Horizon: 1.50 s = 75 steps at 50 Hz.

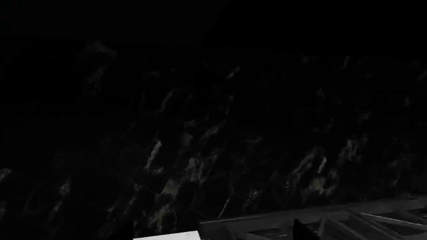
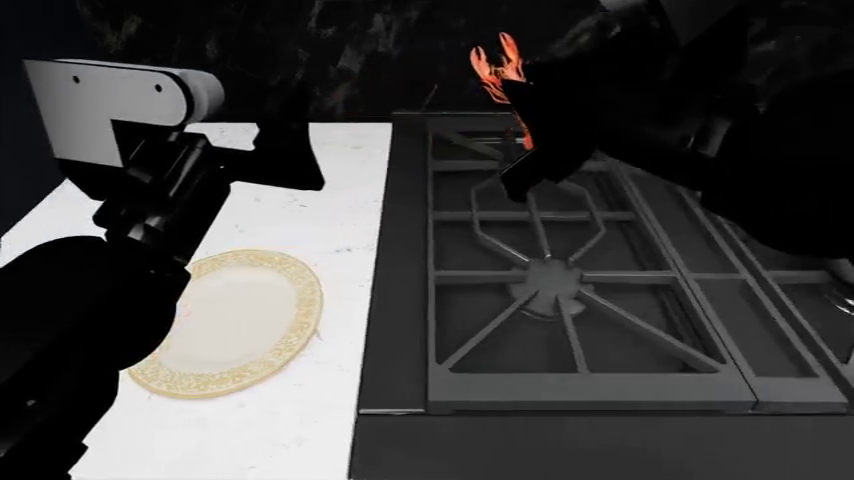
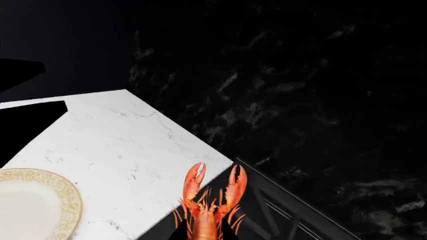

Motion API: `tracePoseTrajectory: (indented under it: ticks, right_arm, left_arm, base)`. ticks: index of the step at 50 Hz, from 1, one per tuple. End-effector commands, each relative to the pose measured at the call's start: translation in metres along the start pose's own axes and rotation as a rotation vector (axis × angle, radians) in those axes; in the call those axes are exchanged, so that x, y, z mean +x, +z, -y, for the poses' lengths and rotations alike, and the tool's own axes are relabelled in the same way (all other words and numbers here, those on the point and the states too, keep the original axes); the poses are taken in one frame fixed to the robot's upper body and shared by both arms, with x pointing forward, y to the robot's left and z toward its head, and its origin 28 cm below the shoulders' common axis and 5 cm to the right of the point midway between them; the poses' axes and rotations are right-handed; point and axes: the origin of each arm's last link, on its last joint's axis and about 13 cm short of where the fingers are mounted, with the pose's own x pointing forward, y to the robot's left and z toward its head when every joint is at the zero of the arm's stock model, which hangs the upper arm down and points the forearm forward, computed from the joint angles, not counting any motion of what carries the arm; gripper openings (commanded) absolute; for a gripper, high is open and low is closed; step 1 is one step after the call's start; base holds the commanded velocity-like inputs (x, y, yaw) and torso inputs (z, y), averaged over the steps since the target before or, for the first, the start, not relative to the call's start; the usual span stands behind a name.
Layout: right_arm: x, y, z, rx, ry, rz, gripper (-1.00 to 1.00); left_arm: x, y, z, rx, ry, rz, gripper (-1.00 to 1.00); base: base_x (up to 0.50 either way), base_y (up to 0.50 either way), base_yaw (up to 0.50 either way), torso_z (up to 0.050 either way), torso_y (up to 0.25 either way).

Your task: Frozen meat rests on a plate on the counter. Retrieve the meat and place it in a pot on a burner. Then turn the burner on.

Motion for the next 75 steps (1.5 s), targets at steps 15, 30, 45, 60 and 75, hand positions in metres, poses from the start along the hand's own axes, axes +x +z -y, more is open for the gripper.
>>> tracePoseTrajectory:
  ticks: [15,30,45,60,75]
  right_arm:
    - [-0.015,0.021,0.000,-0.065,-0.043,0.061,-1.00]
    - [-0.016,0.022,-0.001,-0.072,-0.051,0.056,-1.00]
    - [-0.018,0.020,0.000,-0.051,-0.052,0.063,-1.00]
    - [-0.020,0.020,-0.001,-0.052,-0.045,0.068,-1.00]
    - [-0.015,0.020,0.002,-0.053,-0.053,0.046,-1.00]
  left_arm:
    - [0.006,-0.001,0.001,-0.015,0.004,0.000,1.00]
    - [0.006,-0.001,-0.002,-0.012,0.015,0.007,1.00]
    - [0.008,-0.002,-0.001,-0.009,0.013,0.005,1.00]
    - [0.008,-0.001,-0.001,-0.008,0.012,0.007,1.00]
    - [0.008,-0.001,-0.002,-0.017,0.016,0.011,1.00]
  base:
    - [0.00,-0.50,0.00,0.000,0.000]
    - [0.00,-0.50,0.00,0.000,0.000]
    - [0.00,-0.49,0.00,0.000,0.000]
    - [0.00,-0.50,0.00,0.000,0.000]
    - [0.00,-0.02,0.00,0.000,0.000]
